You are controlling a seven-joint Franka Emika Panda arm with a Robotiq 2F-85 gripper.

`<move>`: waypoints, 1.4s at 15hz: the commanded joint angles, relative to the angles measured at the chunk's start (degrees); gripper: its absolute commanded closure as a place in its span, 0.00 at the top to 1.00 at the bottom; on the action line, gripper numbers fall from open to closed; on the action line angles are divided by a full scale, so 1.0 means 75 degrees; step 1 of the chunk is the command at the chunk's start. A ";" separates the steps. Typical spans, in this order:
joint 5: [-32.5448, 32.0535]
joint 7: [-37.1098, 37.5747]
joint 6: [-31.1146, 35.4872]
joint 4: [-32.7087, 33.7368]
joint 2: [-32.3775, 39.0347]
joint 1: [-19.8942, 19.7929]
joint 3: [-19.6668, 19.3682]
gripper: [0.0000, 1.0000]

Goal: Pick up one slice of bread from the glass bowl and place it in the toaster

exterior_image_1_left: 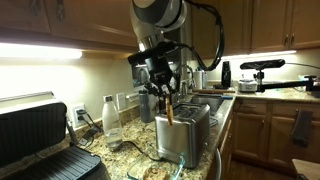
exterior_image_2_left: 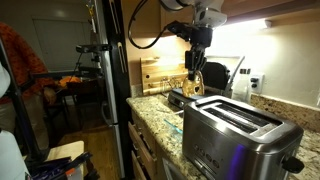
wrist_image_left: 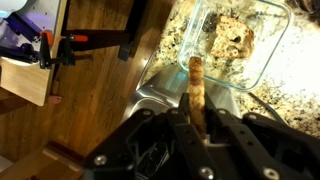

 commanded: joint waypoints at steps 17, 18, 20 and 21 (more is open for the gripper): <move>-0.0251 0.0122 -0.0303 0.0141 -0.0109 -0.0411 -0.0546 0.08; -0.0244 0.0113 -0.0299 0.0159 -0.0077 -0.0444 -0.0567 0.08; -0.0223 0.0125 -0.0295 0.0203 0.0001 -0.0505 -0.0613 0.08; -0.0211 0.0127 -0.0285 0.0236 0.0052 -0.0526 -0.0632 0.08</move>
